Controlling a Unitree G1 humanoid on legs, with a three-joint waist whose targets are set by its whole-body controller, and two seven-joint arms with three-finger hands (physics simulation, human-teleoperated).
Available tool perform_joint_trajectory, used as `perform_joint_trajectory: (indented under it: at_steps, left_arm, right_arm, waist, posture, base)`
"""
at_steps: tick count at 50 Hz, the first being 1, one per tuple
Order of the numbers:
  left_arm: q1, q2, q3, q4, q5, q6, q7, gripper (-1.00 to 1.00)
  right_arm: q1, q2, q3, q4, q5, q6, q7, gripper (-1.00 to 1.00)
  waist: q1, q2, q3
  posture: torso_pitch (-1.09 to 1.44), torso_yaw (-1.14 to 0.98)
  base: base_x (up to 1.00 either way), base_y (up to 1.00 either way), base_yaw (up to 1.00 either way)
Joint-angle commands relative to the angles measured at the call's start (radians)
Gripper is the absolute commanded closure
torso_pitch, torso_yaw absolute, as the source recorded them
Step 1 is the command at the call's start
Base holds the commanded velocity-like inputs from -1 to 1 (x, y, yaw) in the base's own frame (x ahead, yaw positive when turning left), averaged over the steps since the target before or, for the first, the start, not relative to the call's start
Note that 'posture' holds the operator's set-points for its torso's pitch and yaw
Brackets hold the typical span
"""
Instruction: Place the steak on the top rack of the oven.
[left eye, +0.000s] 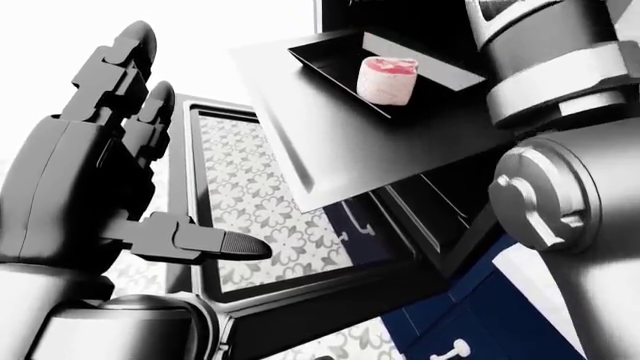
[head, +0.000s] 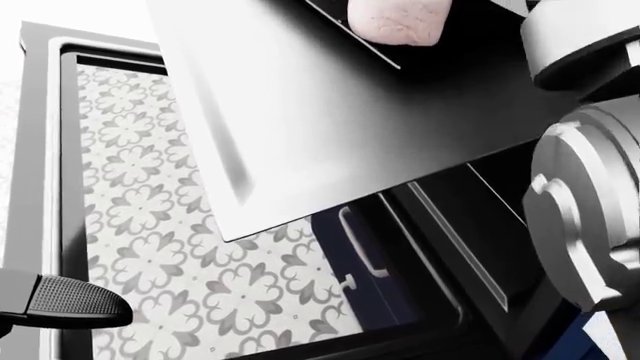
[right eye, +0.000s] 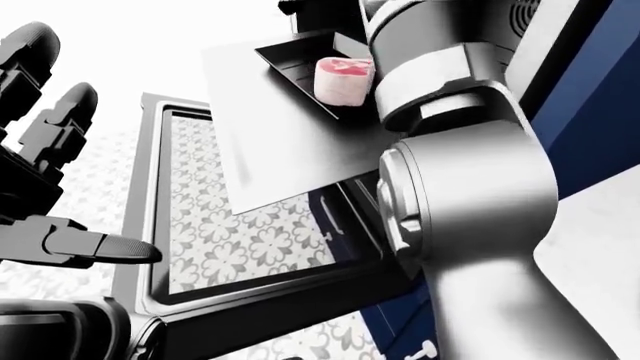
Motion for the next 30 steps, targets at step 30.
perform_joint_trajectory:
  at_steps: [30]
  left_arm:
    - [-0.042,0.006,0.057,-0.004,-0.031,-0.046,0.001,-1.0]
  right_arm:
    - [0.198,-0.207,0.189,-1.682,-0.443,1.342,0.939,-1.0]
  waist:
    - [0.014,-0.012,0.01]
  posture:
    - [0.0,0.57]
  base:
    - [0.0,0.0,0.0]
